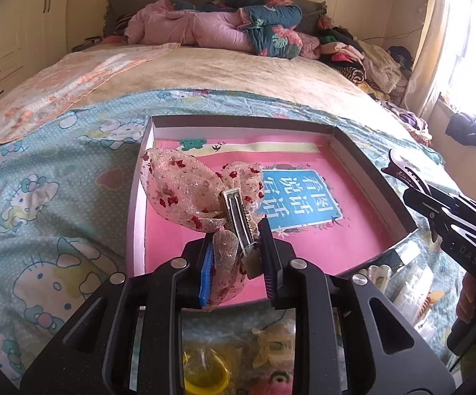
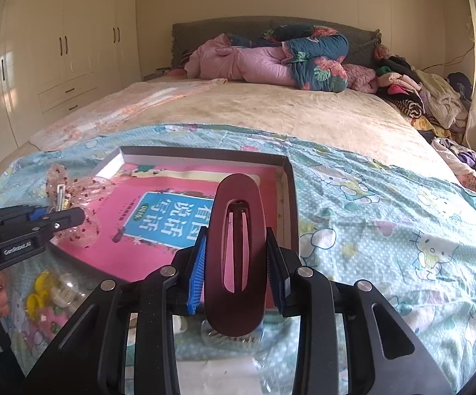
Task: Organize jewelry
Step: 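Lower the bow clip into the tray with the left tool while the right tool drops the maroon claw there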
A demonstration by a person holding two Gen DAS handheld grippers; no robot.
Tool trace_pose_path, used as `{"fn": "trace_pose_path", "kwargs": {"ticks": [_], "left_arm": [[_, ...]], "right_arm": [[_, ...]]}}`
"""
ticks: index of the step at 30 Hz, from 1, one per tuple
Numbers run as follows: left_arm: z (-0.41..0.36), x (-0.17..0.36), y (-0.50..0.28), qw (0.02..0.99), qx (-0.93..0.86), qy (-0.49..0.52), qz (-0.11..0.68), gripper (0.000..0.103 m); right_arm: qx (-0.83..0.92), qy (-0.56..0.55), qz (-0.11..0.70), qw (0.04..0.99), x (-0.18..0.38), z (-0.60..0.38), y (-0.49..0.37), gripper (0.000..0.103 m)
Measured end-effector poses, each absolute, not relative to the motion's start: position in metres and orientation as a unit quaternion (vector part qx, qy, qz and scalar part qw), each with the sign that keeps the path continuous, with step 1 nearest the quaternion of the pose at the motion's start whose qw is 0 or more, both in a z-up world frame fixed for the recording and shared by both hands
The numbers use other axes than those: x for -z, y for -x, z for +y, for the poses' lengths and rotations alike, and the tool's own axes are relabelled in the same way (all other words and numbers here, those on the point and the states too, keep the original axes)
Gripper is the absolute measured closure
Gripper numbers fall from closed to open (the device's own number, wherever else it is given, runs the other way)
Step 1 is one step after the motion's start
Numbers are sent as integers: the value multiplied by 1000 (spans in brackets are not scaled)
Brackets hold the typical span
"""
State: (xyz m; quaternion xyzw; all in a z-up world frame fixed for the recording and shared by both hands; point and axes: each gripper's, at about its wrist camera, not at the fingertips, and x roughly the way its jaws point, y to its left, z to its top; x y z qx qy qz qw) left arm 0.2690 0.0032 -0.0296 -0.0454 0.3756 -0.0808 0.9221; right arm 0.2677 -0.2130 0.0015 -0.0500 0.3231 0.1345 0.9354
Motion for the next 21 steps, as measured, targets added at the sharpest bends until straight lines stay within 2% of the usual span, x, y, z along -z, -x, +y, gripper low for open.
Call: {"fn": "trace_pose_path", "kwargs": {"ticks": [11,17,21], "left_arm": [[1,41,-278,918,75,38,386,79],[3,42,-275,919,71,38,385,60],[4,41,-271,922,70,36,380,52]], "right_arm": [[-124,55,350,927,19,-207,-301,71],[-118,53,364,923,27,-205,-306,71],[-120,47,368,921,29,-207,-306,71]]}}
